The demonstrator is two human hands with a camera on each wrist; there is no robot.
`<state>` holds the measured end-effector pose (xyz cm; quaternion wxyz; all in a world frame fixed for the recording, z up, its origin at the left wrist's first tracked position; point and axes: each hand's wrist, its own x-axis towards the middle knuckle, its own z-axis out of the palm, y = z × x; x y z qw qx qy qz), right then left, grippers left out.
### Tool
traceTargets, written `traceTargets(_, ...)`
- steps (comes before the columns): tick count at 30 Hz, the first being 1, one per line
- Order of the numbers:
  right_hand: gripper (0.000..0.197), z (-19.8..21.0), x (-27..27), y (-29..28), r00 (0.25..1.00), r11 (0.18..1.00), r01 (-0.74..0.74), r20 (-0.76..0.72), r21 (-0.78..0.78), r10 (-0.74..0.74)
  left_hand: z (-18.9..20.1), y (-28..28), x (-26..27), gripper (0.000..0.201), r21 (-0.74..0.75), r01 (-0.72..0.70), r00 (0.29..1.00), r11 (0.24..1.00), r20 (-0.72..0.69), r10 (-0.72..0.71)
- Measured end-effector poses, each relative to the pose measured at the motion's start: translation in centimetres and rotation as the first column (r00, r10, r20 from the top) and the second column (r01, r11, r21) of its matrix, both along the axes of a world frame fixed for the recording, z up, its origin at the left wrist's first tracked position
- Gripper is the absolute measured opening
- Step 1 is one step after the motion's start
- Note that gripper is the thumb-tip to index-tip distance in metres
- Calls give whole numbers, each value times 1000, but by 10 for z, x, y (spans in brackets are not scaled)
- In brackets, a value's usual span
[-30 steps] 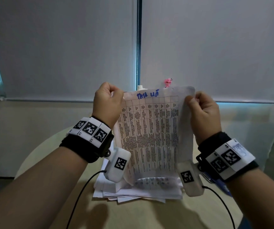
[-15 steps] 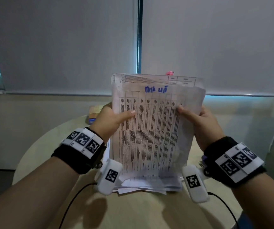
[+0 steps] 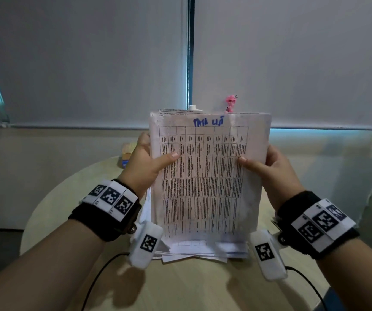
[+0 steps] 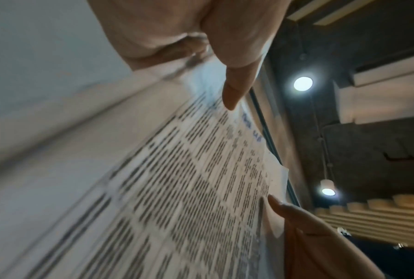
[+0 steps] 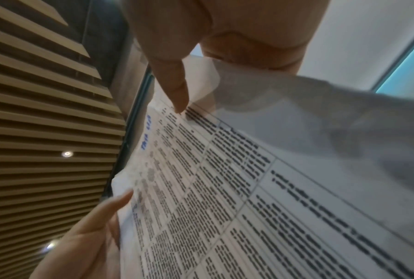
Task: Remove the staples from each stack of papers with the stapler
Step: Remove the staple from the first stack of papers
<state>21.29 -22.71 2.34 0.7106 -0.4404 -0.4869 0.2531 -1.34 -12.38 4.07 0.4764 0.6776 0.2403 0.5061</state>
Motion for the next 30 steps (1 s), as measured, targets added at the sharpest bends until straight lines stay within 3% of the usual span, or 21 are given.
traceTargets(2,93,3,-1,-1,1000,1000,4,9,7,-4,6,-2,-2,75,112,-43,999,993,34,40)
traceTargets(5,66,23,-6,-4,981,983,126,130,131,-143,30,-4,-4,83,330,-81,997,940,28,76)
traceTargets(8,59,47,-6,-3,864,922,229,372,311,-340,46,-1,-1,62,474,-110,985,874,-64,159)
traceTargets(11,34,57,0,6,725,895,309,529,322,-441,46,5,1,38,543,-177,957,821,-99,272)
traceTargets(13,25,56,4,10,702,885,355,539,300,-465,43,9,1,28,530,-208,954,822,-75,290)
traceTargets(16,25,56,4,8,809,908,316,422,275,-409,41,11,0,28,503,-266,951,822,-4,310)
traceTargets(18,38,52,4,4,918,945,235,268,228,-293,36,9,-1,46,453,-288,950,844,25,311)
traceTargets(21,68,29,12,0,998,1000,-9,58,22,7,16,10,-5,62,115,-165,986,980,2,166)
traceTargets(23,78,8,14,0,991,983,-129,25,-133,133,1,8,-5,63,-52,-43,996,998,-82,39)
traceTargets(25,70,-6,9,0,993,979,-107,30,-175,114,-5,-1,-2,48,-66,-21,988,998,-154,10)
traceTargets(27,46,-4,-1,-4,996,990,-85,8,-114,86,0,-10,1,34,-66,-11,995,998,-104,4)
traceTargets(30,27,11,-11,-19,997,997,-80,-9,4,81,14,-23,-1,47,-58,36,999,998,14,-36)
